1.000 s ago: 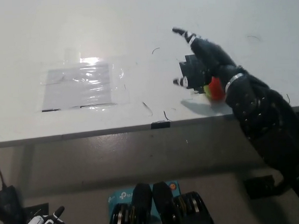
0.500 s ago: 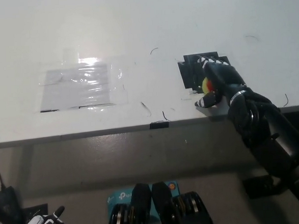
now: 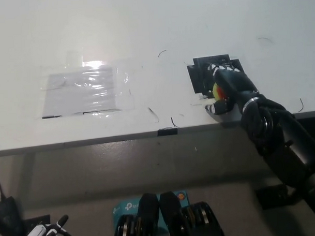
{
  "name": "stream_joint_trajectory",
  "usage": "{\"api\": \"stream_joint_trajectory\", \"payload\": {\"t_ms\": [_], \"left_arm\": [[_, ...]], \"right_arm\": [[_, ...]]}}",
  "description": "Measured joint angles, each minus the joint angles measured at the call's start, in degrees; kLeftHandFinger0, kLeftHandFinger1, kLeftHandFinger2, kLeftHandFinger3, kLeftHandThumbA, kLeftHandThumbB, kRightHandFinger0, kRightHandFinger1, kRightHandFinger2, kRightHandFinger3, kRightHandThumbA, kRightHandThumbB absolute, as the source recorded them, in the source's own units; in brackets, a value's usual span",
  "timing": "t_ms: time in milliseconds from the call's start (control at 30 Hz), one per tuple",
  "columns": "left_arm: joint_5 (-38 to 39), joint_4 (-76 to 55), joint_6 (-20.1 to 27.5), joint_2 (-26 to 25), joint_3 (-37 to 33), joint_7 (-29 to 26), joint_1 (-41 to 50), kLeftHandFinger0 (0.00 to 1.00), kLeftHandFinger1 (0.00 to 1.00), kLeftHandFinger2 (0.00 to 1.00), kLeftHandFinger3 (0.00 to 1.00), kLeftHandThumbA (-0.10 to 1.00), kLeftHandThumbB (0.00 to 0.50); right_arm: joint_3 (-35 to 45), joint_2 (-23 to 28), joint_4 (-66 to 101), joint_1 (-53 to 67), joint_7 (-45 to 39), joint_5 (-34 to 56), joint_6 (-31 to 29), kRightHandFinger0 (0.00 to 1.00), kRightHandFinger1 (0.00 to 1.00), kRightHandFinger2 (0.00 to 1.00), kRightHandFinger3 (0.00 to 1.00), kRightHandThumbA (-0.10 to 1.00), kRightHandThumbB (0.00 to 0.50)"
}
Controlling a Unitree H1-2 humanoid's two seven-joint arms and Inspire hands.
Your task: The robot uses right hand to squeeze a small tennis ball placed on the black area of the table
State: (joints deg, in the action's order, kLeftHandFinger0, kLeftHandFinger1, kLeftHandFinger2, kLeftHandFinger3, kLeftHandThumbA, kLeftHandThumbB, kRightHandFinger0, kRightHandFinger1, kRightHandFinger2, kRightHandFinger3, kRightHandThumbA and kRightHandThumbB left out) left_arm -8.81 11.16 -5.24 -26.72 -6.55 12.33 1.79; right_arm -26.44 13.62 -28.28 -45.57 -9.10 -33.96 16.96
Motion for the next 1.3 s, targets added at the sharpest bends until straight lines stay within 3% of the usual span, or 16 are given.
{"api": "stream_joint_trajectory", "payload": {"t_ms": [33,100,267,333,467,600,767,867,1000,1067,1100,1167,1200,1233,1267,1300], "left_arm": [[0.0,-0.1,0.0,0.0,0.0,0.1,-0.1,0.15,0.13,0.32,0.48,1.0,0.5],[0.0,-0.1,0.0,0.0,-0.1,0.2,-0.2,0.17,0.15,0.34,0.57,1.0,0.5],[0.0,-0.2,0.0,0.0,-0.1,0.7,-0.1,0.18,0.17,0.35,0.54,1.0,0.5],[0.0,-0.3,0.0,0.0,-0.1,0.7,0.1,0.21,0.19,0.38,0.53,1.0,0.5],[-0.1,-0.7,0.0,0.0,0.0,0.7,0.5,0.21,0.18,0.36,0.5,1.0,0.5],[0.0,-0.7,0.3,0.1,0.2,0.7,1.0,0.17,0.14,0.31,0.46,1.0,0.5],[0.1,-0.9,0.6,0.1,0.9,0.7,1.1,0.13,0.11,0.29,0.43,1.0,0.5],[0.2,-1.4,0.6,0.1,1.2,0.7,1.1,0.12,0.1,0.28,0.42,1.0,0.5],[0.2,-1.6,0.5,0.1,1.6,0.7,1.0,0.08,0.08,0.26,0.42,1.0,0.5],[0.2,-1.6,0.5,0.1,1.6,0.7,1.0,0.1,0.11,0.29,0.43,1.0,0.5],[0.2,-1.7,0.5,0.1,1.6,0.7,1.0,0.1,0.11,0.3,0.43,1.0,0.5],[0.2,-2.0,0.5,0.2,1.6,0.7,1.0,0.09,0.11,0.3,0.46,1.0,0.5],[0.2,-2.0,0.6,0.2,1.6,0.7,1.0,0.09,0.11,0.3,0.46,1.0,0.5],[0.2,-2.0,0.6,0.2,1.6,0.7,1.0,0.1,0.11,0.29,0.44,1.0,0.5],[0.2,-2.0,0.6,0.2,1.6,0.7,1.0,0.1,0.1,0.29,0.43,1.0,0.5],[0.1,-2.0,0.6,0.2,1.6,0.7,1.0,0.1,0.11,0.28,0.43,1.0,0.5]], "right_arm": [[0.5,-0.5,-0.7,0.0,-0.1,0.6,-0.6,0.93,1.0,1.0,1.0,0.64,0.32],[1.1,-1.2,-1.5,0.0,-0.2,1.3,-1.4,0.99,1.0,1.0,1.0,0.6,0.317],[1.8,-1.8,-3.4,0.0,-0.2,1.9,-3.8,0.99,1.0,1.0,1.0,0.51,0.285],[1.9,-1.7,-4.2,-0.1,-0.1,2.0,-5.0,0.92,1.0,1.0,1.0,0.5,0.265],[1.8,-1.3,-6.0,-0.8,0.0,1.8,-6.1,0.93,1.0,1.0,1.0,0.57,0.226],[-1.1,0.8,-6.6,-1.6,-0.5,0.1,-6.1,0.91,1.0,1.0,1.0,0.65,0.24],[-4.8,3.2,-8.0,-2.7,-1.5,-2.6,-5.4,0.91,1.0,1.0,1.0,0.43,0.203],[-5.9,3.8,-8.7,-3.0,-1.6,-3.8,-5.3,0.84,1.0,1.0,1.0,0.44,0.228],[-7.1,4.3,-9.3,-3.4,-1.9,-5.3,-5.0,0.63,1.0,1.0,1.0,0.49,0.264],[-7.3,4.3,-9.4,-3.4,-2.2,-5.7,-4.8,0.55,0.91,1.0,1.0,0.48,0.253],[-7.4,4.3,-9.4,-3.5,-2.3,-5.9,-4.8,0.46,0.69,1.0,1.0,0.37,0.181],[-7.6,4.4,-9.3,-3.5,-2.6,-6.0,-5.0,0.32,0.44,0.76,1.0,0.15,0.058],[-7.6,4.4,-9.2,-3.4,-2.6,-6.0,-5.2,0.3,0.4,0.71,1.0,0.14,0.047],[-7.6,4.4,-9.2,-3.4,-2.7,-6.0,-5.3,0.18,0.26,0.54,1.0,0.1,0.009],[-7.6,4.4,-9.2,-3.3,-2.7,-6.0,-5.4,0.01,0.1,0.46,1.0,-0.08,0.0],[-7.7,4.4,-9.1,-3.3,-2.7,-6.0,-5.5,0.01,0.15,0.51,1.0,-0.1,0.0]]}}
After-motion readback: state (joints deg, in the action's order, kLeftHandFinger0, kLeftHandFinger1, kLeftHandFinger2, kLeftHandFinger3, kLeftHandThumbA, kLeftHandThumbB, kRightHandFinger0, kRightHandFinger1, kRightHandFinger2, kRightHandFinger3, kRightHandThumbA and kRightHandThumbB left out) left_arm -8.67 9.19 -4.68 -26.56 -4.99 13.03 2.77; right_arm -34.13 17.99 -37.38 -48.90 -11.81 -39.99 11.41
